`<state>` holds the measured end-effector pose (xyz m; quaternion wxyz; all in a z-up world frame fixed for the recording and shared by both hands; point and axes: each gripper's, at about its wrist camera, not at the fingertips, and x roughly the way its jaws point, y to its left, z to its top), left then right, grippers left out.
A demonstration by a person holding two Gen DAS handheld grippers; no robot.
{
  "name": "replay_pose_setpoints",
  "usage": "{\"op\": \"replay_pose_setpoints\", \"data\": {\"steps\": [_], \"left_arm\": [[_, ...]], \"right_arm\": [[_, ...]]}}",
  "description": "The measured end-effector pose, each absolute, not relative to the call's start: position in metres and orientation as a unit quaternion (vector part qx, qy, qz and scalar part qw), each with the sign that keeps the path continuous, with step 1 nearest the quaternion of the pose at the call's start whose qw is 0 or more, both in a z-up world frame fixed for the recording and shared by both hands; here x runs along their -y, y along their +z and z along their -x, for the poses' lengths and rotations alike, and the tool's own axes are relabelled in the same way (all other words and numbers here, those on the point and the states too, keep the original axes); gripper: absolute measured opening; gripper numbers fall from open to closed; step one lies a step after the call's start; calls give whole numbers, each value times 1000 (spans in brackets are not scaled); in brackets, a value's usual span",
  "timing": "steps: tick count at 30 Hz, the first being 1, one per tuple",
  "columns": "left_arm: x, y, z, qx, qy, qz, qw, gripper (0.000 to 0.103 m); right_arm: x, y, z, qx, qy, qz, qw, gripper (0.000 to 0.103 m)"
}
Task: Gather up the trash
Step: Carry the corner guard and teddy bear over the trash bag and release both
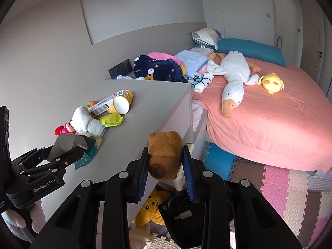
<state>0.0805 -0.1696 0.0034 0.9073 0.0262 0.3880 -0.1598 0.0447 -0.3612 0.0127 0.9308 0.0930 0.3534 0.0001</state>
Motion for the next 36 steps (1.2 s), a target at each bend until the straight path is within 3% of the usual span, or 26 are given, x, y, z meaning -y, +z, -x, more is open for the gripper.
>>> {"op": "replay_pose_setpoints", "data": {"steps": [33,35,36], "left_arm": [[282,-24,-70,-414,-268,-97,865,60],[284,-24,-69,-410,-294,-96,858,75],[284,-23,-68,-404,-292,-98,861,95]], "right_arm": [[455,1,-31,-361,-99,-123,919,33],[459,1,-33,-367,-115,-115,916,54],[460,4,-31,-358,-128,-109,919,66]]}}
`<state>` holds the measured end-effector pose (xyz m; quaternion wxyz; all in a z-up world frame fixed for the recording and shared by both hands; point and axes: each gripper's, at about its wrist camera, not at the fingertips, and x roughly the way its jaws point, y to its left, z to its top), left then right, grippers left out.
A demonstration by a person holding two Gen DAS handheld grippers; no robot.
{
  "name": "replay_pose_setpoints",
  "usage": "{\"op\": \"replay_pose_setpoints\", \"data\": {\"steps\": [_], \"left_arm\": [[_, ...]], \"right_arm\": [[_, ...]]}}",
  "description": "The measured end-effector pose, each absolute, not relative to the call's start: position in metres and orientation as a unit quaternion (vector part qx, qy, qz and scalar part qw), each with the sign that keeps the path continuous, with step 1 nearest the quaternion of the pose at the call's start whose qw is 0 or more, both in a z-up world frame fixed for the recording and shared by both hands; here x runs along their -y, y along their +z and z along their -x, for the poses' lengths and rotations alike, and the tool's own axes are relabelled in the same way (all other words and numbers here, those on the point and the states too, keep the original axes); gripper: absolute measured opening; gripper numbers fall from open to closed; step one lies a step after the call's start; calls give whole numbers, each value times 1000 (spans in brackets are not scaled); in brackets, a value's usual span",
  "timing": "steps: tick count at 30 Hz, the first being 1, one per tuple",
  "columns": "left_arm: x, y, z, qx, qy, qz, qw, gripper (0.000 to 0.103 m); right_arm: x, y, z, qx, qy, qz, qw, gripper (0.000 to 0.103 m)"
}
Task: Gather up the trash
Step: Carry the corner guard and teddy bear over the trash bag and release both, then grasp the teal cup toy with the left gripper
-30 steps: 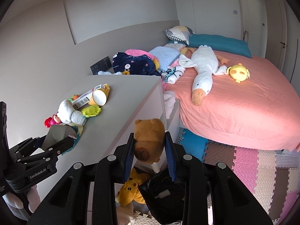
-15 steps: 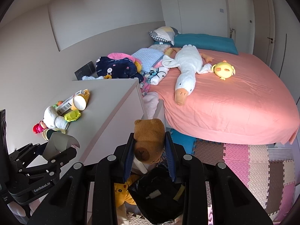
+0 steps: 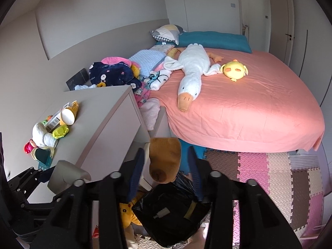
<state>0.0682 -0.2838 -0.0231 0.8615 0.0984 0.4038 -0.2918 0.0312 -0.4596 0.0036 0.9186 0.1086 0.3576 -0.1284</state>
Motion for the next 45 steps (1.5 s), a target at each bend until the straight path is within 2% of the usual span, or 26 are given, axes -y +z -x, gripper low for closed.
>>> {"op": "replay_pose_setpoints", "data": {"steps": [1,3,19,45], "left_arm": [[284,-22,-67,-395,-284,-105,867,97],[284,-22,-66,-384,-272,-119,875,97],[258,-25,-74,-393,-243,-107,881,97],[147,-28,-105,-392,-150,-32,907,97]], "right_arm": [[461,7,-29,-347,-141,-104,921,73],[467,10,-28,-339,-146,-106,923,75],[453,9,-39,-346,-130,-108,923,75],[370,-9,-91,-367,-45,-91,925,75]]}}
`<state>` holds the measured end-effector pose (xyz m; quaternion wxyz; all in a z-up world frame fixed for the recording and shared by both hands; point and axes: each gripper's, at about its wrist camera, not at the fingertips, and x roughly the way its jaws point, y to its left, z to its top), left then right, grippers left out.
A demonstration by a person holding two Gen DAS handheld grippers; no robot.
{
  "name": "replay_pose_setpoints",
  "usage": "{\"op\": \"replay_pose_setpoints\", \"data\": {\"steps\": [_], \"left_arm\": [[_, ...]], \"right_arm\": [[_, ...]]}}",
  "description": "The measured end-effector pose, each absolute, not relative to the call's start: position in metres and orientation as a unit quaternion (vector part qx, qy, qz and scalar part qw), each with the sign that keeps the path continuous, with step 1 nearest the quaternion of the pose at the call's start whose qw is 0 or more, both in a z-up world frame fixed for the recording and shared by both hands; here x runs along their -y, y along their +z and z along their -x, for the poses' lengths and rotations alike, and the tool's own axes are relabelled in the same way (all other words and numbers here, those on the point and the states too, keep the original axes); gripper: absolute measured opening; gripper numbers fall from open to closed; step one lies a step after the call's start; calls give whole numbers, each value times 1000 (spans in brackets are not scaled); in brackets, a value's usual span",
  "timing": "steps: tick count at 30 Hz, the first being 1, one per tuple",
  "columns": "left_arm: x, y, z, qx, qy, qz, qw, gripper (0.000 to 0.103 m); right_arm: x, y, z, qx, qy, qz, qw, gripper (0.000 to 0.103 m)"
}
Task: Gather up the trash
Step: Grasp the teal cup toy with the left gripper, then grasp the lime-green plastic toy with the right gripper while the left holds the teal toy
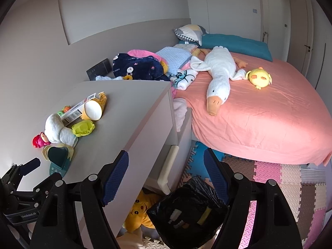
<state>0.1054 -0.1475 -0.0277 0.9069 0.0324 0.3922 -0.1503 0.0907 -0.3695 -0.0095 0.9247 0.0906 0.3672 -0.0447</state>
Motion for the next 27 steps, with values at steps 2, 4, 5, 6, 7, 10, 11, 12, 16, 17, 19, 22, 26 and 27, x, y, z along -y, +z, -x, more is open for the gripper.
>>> {"op": "replay_pose_setpoints", "data": {"steps": [2,4,5,6,7,10,11,12,16,17,19,22,26,27], "left_arm": [[140,-31,-110,-394,-140,-25,908,97],[134,-33,-115,-394,-130,-22,909,97],[131,-35,-118,-396,-128,-21,909,96],[129,-36,-121,-398,-126,-21,909,94],[128,-37,-123,-398,-123,-23,909,92],[126,-40,-131,-401,-118,-28,908,85],[125,-42,-133,-402,-116,-28,908,84],[124,-43,-135,-404,-114,-27,907,78],[112,-48,-147,-414,-105,1,904,56],[109,-50,-149,-417,-105,8,903,55],[105,-51,-151,-419,-106,16,902,55],[104,-52,-154,-419,-110,17,901,55],[106,-55,-158,-424,-108,7,899,51],[106,-57,-159,-427,-107,4,898,49]], "right_arm": [[364,-10,-95,-366,-39,-90,925,75],[358,-12,-100,-366,-33,-87,926,75],[355,-13,-101,-365,-31,-86,927,75],[353,-14,-103,-362,-28,-86,928,75],[350,-15,-106,-358,-24,-86,930,75],[344,-19,-113,-358,-13,-85,930,75],[342,-21,-116,-360,-9,-84,929,75],[340,-22,-119,-361,-6,-83,929,75],[329,-26,-129,-368,1,-68,927,75],[327,-27,-131,-369,4,-67,927,75],[323,-28,-135,-372,10,-67,926,75],[317,-31,-144,-376,23,-76,923,75],[306,-32,-158,-380,36,-74,921,75],[302,-32,-162,-380,39,-74,921,75]]}}
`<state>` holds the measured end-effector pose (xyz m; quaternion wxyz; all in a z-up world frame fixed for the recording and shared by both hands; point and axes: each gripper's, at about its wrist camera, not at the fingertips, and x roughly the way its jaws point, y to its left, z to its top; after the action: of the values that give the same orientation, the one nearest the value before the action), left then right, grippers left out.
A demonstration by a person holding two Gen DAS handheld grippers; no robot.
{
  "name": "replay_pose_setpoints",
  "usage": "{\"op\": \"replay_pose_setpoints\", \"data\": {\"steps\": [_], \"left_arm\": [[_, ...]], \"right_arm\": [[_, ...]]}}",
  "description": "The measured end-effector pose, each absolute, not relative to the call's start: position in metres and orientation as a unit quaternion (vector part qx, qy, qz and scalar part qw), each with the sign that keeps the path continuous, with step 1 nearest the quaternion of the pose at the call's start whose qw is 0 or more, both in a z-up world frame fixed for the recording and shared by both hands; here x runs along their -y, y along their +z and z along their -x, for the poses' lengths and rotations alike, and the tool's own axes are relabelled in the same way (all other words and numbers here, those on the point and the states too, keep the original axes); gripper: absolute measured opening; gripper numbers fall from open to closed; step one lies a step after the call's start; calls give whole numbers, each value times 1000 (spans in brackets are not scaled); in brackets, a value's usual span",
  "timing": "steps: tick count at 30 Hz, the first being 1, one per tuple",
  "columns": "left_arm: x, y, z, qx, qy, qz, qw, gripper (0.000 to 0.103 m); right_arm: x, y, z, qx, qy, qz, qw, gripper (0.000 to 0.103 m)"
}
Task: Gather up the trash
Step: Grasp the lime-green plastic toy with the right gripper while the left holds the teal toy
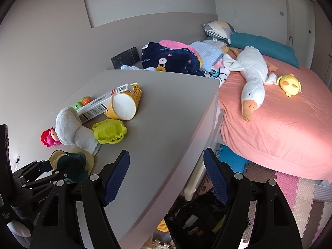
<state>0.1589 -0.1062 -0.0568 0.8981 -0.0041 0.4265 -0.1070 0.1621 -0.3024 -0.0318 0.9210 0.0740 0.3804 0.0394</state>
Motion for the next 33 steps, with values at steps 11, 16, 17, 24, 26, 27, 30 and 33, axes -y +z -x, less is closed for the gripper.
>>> {"op": "replay_pose_setpoints", "data": {"steps": [11,16,17,24,26,27,30,33], "left_arm": [[84,-54,-168,-414,-79,0,907,35],[64,-46,-165,-407,-68,8,911,35],[60,-44,-164,-406,-66,9,912,35],[43,-41,-164,-405,-55,12,913,35],[40,-40,-162,-402,-50,7,914,35],[38,-39,-161,-401,-48,8,915,35],[31,-37,-161,-400,-43,12,916,35],[26,-37,-162,-400,-39,16,916,35]], "right_arm": [[267,-39,-197,-397,80,-72,912,75],[253,-43,-209,-402,89,-67,909,75],[251,-43,-211,-402,88,-67,909,75],[239,-48,-230,-412,98,-75,903,75],[236,-49,-234,-413,107,-80,901,75],[234,-50,-236,-415,111,-82,899,75],[230,-52,-243,-418,117,-88,896,75],[223,-55,-251,-425,122,-87,893,68]]}}
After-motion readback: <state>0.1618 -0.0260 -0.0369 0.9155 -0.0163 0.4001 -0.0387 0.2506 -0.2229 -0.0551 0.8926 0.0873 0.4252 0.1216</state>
